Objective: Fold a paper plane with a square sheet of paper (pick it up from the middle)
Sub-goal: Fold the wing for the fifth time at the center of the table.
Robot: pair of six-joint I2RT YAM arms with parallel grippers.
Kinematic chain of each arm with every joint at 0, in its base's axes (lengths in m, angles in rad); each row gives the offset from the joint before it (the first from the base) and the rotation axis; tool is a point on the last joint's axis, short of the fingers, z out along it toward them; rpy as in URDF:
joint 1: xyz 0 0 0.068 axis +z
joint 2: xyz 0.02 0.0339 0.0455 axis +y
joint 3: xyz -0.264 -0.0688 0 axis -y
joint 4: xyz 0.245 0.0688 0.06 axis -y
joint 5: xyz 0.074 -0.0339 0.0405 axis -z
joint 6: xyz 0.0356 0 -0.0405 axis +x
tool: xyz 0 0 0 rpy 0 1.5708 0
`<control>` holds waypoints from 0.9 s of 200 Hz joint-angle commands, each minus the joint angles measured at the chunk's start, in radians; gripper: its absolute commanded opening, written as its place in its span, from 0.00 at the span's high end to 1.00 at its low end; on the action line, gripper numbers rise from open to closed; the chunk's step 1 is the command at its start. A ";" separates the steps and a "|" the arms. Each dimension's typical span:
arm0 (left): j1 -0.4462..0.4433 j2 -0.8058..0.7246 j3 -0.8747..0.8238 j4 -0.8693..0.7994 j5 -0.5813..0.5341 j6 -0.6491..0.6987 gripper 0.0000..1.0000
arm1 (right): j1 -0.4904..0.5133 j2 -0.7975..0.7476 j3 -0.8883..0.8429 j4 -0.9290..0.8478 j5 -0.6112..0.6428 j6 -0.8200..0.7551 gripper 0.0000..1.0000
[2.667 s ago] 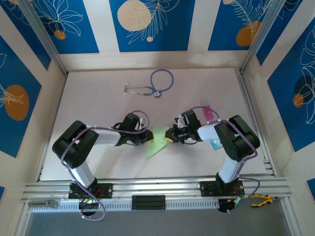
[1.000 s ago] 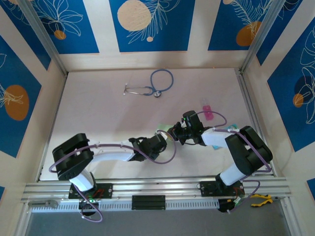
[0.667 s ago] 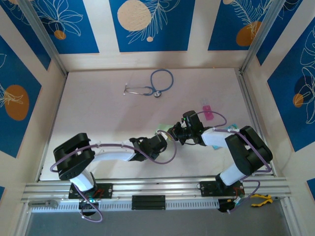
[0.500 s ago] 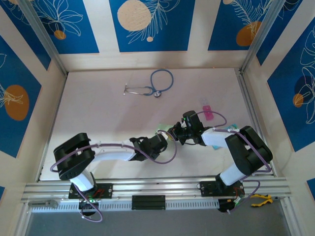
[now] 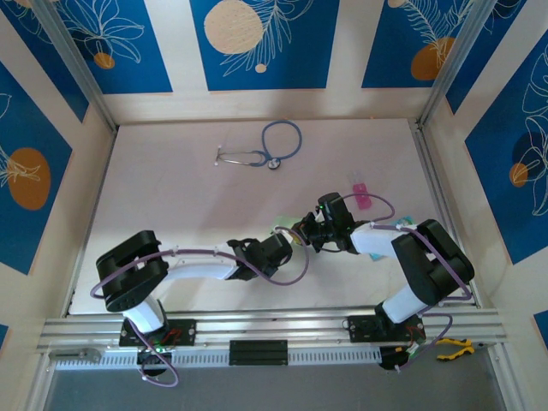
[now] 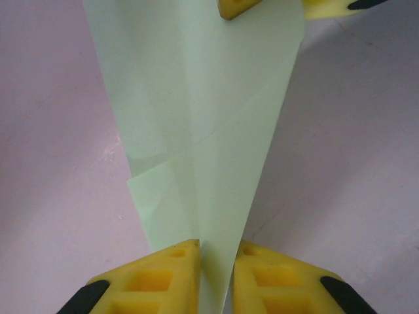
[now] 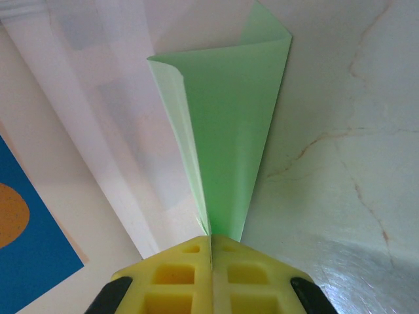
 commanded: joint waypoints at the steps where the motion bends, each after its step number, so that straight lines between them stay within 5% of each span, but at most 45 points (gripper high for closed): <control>1: -0.011 0.019 0.030 -0.031 -0.014 0.006 0.82 | -0.007 -0.020 0.003 -0.005 -0.017 0.005 0.96; 54: -0.010 0.028 0.038 -0.036 -0.013 0.001 0.92 | -0.008 -0.026 -0.003 -0.003 -0.016 0.003 0.96; 126: -0.009 0.028 0.036 -0.046 -0.036 -0.012 0.80 | -0.016 -0.036 -0.009 -0.005 -0.016 0.001 0.97; 180: -0.009 0.028 0.042 -0.041 -0.031 -0.008 0.87 | -0.017 -0.036 -0.012 -0.002 -0.017 0.001 0.97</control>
